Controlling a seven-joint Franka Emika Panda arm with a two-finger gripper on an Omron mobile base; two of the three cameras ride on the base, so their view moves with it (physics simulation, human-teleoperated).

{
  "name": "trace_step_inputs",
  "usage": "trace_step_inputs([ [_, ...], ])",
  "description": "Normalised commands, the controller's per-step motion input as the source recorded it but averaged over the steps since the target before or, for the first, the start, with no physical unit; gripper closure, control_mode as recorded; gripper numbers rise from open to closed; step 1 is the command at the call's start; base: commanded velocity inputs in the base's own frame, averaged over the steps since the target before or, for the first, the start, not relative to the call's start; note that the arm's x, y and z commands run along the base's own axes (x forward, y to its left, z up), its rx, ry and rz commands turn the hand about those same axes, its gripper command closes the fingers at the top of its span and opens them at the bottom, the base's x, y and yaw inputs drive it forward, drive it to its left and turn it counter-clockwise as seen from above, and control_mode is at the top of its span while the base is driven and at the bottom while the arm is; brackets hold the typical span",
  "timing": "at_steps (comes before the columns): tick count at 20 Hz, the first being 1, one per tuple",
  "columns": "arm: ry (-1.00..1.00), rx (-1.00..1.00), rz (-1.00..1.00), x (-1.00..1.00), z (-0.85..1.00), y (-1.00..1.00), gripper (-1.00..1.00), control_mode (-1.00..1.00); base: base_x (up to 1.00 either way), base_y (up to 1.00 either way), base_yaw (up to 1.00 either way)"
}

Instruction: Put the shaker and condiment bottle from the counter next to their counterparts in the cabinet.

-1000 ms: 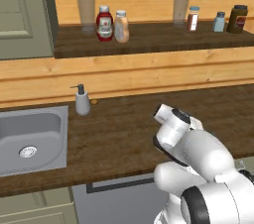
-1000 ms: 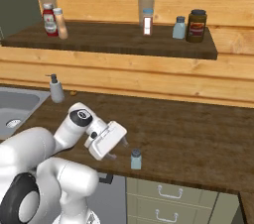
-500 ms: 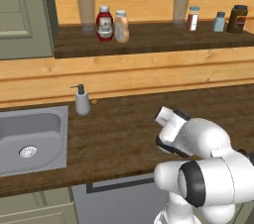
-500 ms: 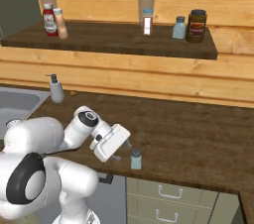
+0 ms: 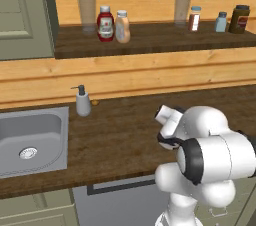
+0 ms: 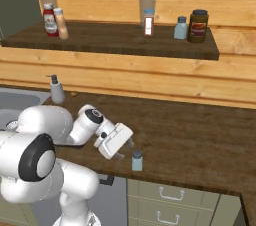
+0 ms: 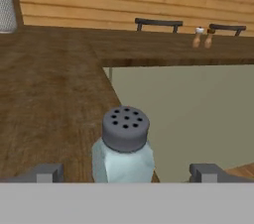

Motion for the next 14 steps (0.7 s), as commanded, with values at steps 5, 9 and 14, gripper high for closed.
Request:
trace_step_inputs([
  [5, 0.00, 0.00, 0.00, 0.03, -0.25, -0.11, -1.00, -1.00, 0.00, 0.00, 0.00],
  [9, 0.02, 0.00, 0.00, 0.00, -0.18, -0.14, -1.00, -1.00, 0.00, 0.00, 0.00],
  [14, 0.04, 0.00, 0.00, -0.02, -0.22, -0.12, -1.00, -1.00, 0.00, 0.00, 0.00],
])
